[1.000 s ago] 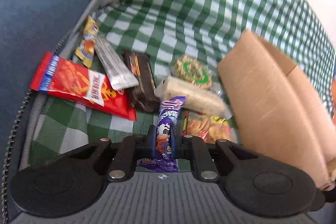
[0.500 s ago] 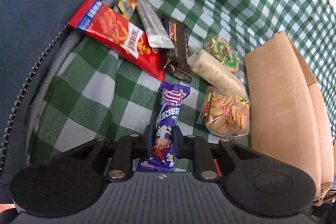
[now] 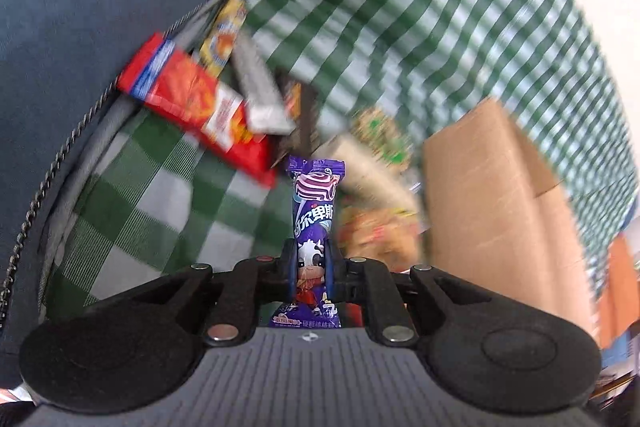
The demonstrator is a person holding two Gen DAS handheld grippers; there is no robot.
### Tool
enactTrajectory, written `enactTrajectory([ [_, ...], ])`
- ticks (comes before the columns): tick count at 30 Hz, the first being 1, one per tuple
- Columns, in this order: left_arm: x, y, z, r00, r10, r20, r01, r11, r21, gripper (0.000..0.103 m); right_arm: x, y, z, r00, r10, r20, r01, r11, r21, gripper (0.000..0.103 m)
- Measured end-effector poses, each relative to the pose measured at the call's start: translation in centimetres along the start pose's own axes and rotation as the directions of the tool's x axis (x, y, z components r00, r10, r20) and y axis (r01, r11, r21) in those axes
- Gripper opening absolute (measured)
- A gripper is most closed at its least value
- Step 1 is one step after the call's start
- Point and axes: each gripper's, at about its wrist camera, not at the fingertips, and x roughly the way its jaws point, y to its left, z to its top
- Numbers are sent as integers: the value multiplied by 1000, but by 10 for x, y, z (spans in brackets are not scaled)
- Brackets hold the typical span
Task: Organize snacks
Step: 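Lift both held snacks and carry them over the cardboard box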
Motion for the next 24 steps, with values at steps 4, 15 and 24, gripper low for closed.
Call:
enactTrajectory([
  [4, -29, -19, 5, 996, -68, 62, 67, 998, 15, 14, -22, -1, 10, 996, -28, 84, 31, 999, -37, 41],
  [15, -80, -68, 4, 959, -215, 184, 205, 976, 70, 14, -108, -84, 60, 933, -93, 348, 52, 991, 125, 40],
  [24, -66, -118, -17, 937, -325, 131, 302, 938, 168, 14, -111, -184, 39, 901, -270, 339, 171, 941, 293, 40],
])
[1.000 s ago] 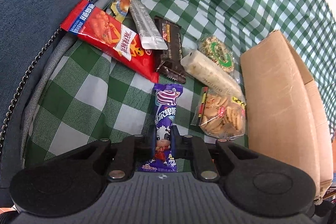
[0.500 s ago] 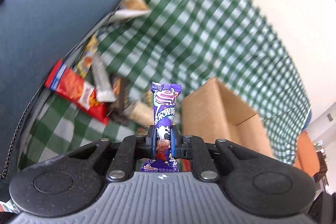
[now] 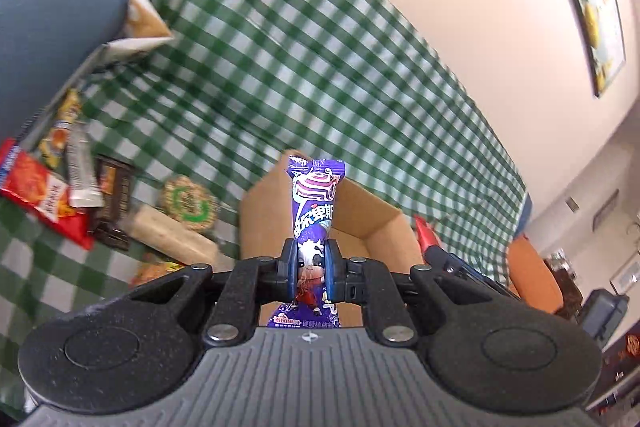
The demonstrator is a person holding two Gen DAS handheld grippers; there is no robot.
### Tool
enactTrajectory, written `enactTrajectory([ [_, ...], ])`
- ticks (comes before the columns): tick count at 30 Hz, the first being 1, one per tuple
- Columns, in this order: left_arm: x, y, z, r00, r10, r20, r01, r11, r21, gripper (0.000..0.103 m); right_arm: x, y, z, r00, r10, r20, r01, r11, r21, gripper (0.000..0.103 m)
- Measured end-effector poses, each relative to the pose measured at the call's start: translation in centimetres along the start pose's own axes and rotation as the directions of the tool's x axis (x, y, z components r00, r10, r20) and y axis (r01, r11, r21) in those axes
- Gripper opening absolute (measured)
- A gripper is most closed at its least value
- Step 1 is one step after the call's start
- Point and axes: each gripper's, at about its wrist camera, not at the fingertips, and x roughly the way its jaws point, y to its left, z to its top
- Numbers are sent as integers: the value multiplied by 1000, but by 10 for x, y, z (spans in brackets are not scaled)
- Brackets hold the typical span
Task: Organize snacks
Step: 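Lift both held snacks and carry them over the cardboard box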
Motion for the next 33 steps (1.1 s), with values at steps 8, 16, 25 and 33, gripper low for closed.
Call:
enactTrajectory([
  [8, 39, -21, -16, 999, -17, -44, 21, 995, 94, 14, -1, -22, -16, 999, -34, 20, 35, 999, -26, 40],
  [16, 67, -56, -7, 995, -95, -28, 97, 990, 106, 14, -4, -46, -24, 997, -82, 0, 82, 996, -26, 40],
  [25, 80, -63, -38, 992, -109, -63, 120, 972, 202, 14, -10, -58, -27, 991, -137, -4, 137, 990, -35, 40],
  [33, 88, -67, -46, 990, -112, -83, 127, 969, 210, 14, -10, -58, -29, 987, -160, -11, 159, 987, -31, 41],
])
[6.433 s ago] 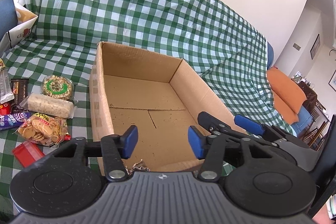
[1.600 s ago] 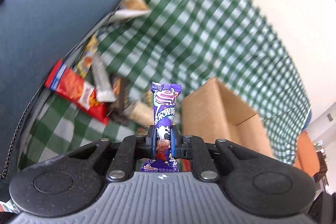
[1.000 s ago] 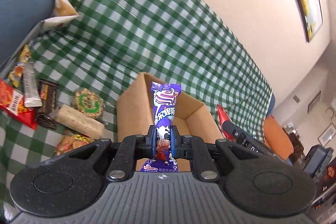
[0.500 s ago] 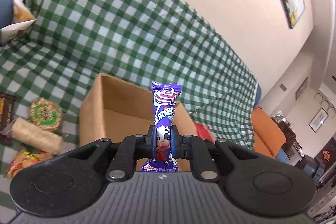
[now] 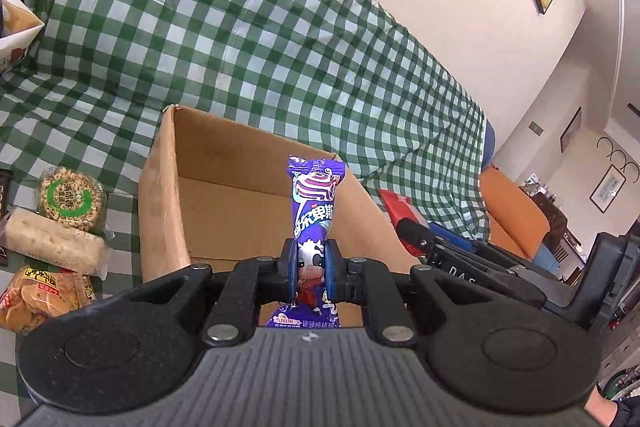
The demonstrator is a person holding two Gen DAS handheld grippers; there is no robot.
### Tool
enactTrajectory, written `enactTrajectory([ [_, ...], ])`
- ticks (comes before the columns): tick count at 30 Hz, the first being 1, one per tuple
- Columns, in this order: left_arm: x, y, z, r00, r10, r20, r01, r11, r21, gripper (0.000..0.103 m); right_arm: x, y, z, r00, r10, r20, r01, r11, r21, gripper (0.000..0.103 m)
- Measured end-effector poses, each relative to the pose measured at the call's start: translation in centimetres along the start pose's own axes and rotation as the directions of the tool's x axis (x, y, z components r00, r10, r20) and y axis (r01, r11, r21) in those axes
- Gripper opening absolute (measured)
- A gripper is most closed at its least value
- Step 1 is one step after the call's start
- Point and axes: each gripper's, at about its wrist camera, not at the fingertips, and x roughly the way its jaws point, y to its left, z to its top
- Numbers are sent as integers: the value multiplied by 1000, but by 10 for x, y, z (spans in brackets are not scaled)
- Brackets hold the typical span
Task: Organize snacks
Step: 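Lift both held snacks and carry them over the cardboard box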
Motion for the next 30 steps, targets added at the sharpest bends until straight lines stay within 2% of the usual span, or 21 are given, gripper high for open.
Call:
enactTrajectory([
  [30, 0, -9, 0, 998, -53, 25, 52, 998, 46, 14, -4, 0, -1, 1000, 7, 24, -7, 1000, -19, 41],
])
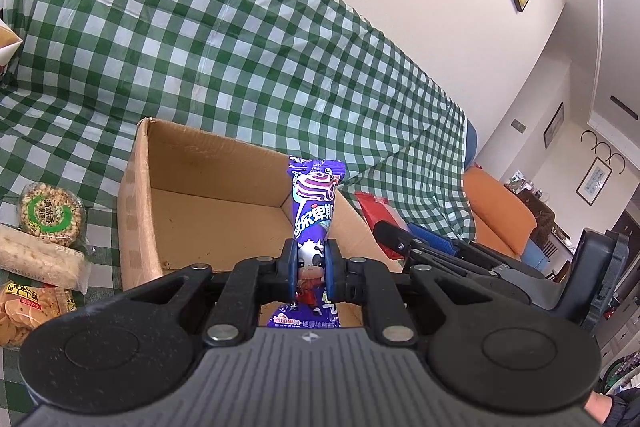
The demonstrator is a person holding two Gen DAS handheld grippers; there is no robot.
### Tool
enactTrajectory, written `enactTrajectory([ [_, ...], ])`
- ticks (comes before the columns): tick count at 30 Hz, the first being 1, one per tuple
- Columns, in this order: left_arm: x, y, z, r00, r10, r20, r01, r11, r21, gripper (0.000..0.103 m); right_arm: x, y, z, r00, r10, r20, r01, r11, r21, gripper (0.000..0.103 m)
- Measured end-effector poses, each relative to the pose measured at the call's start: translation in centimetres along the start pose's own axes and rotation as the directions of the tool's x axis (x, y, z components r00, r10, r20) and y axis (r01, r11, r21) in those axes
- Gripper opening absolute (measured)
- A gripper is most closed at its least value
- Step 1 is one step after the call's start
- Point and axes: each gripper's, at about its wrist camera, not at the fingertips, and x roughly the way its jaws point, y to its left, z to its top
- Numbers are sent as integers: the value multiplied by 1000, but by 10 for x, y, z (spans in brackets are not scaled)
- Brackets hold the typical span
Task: Organize snacks
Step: 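Lift both held snacks and carry them over the cardboard box, then open both grippers to drop the candy bar and wafer pack into the box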
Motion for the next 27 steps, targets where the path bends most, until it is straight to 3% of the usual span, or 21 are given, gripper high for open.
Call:
enactTrajectory([
  [7, 2, 1, 0, 1000, -1, -14, 1, 1000, 1, 15, 0, 2, 0, 1000, -10, -4, 10, 1000, -2, 41],
  [8, 3, 1, 0, 1000, 10, -16, -10, 1000, 2, 17, 0, 2, 0, 1000, -23, -4, 23, 1000, -2, 45],
  [9, 3, 1, 0, 1000, 16, -19, -16, 1000, 0, 19, 1, 1, 1, 999, -43, -3, 43, 999, -1, 59],
  [11, 4, 2, -1, 999, 26, -22, -26, 1000, -4, 20, 2, -2, 1, 997, -75, -4, 75, 997, 21, 73],
  [12, 4, 2, -1, 999, 35, -23, -35, 999, -3, 22, 3, -4, 2, 996, -90, -11, 90, 995, 33, 75],
  [17, 5, 6, -1, 993, 111, -24, -112, 994, -7, 43, 17, -19, -3, 975, -196, -107, 206, 974, 96, 81],
  [19, 5, 7, -1, 984, 180, -13, -180, 984, 1, 73, 22, -26, -6, 965, -217, -148, 236, 964, 125, 81],
  [20, 5, 8, 0, 976, 219, -7, -219, 976, 8, 77, 25, -28, -7, 960, -228, -164, 250, 959, 134, 81],
  [23, 7, 13, 0, 953, 303, -24, -303, 953, 22, 79, 33, -33, -14, 940, -263, -218, 294, 948, 124, 80],
  [27, 11, 24, -2, 938, 342, -61, -342, 940, 1, 79, 39, -40, -25, 917, -286, -278, 326, 939, 110, 74],
])
